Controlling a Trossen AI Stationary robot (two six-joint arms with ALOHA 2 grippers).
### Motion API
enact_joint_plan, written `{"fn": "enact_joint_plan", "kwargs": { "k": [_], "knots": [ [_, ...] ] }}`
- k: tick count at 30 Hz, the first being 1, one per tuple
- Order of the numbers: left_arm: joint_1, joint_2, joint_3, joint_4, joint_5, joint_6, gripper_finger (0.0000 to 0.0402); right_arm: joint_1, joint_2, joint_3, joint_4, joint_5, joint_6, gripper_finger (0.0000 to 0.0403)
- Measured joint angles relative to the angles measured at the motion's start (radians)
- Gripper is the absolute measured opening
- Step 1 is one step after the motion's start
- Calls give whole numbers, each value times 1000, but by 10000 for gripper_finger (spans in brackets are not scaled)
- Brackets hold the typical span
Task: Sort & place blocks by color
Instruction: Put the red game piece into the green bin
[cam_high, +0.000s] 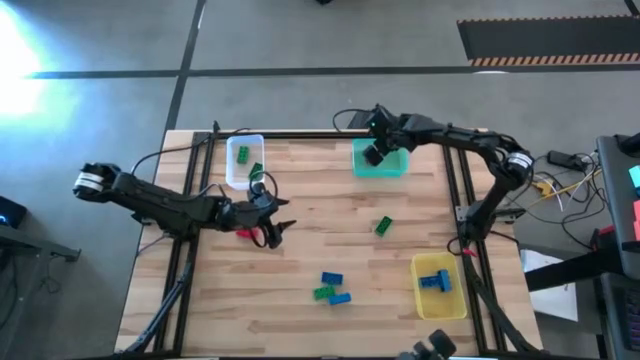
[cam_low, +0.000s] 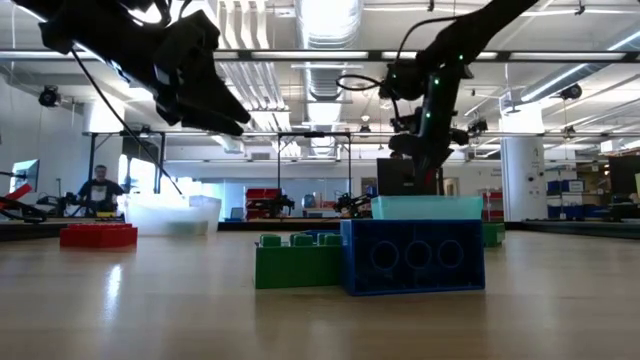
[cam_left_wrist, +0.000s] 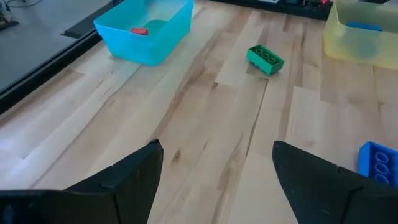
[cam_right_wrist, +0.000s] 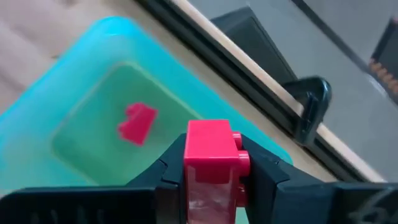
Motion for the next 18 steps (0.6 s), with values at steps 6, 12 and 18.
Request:
{"fn": "enact_joint_plan", "kwargs": {
  "k": [6, 12, 18],
  "knots": [
    [0, 20, 0, 1, 0, -1, 285, -16, 19, -1, 1, -15, 8, 169],
    [0, 27, 0, -4, 1, -14, 285, -9, 8, -1, -1, -18, 19, 201],
    [-1, 26, 0, -112, 12, -133, 285, 58, -14, -1, -3, -68, 45, 189]
  ]
}}
